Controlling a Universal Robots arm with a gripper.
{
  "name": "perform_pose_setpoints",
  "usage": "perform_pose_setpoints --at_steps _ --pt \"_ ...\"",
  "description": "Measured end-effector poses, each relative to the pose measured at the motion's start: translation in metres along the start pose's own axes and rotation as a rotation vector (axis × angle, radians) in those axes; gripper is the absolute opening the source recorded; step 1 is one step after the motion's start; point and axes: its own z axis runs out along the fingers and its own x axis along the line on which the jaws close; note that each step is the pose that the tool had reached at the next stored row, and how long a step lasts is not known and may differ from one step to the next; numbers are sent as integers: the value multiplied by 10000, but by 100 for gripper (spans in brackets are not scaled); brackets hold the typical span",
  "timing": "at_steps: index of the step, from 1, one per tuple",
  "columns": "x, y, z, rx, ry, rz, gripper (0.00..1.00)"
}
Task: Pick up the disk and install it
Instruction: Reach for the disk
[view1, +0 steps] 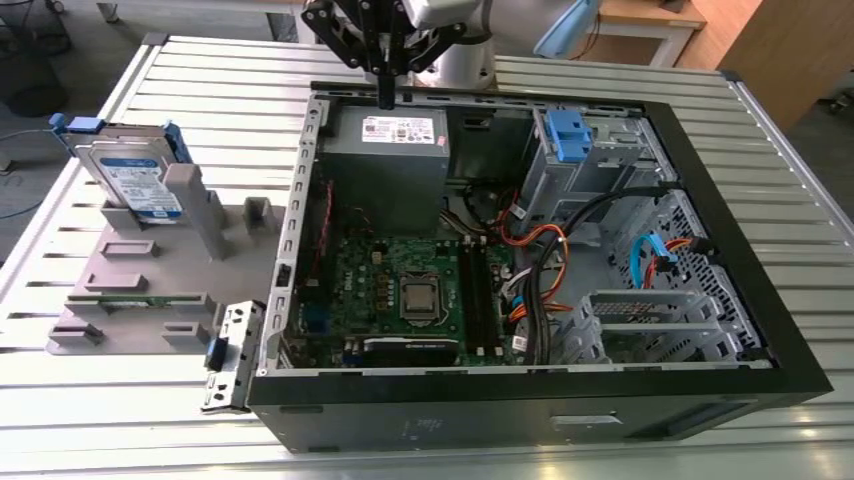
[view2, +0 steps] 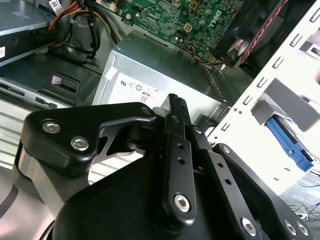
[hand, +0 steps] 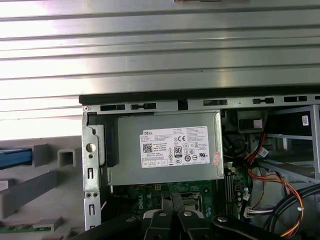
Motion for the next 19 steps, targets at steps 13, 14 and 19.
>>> perform_pose_setpoints --at_steps 13,14,19 --pt "106 -8 -2 -1 -1 0 11" --pt "106 -8 -2 -1 -1 0 11" --pt "121 -9 -3 0 0 0 11"
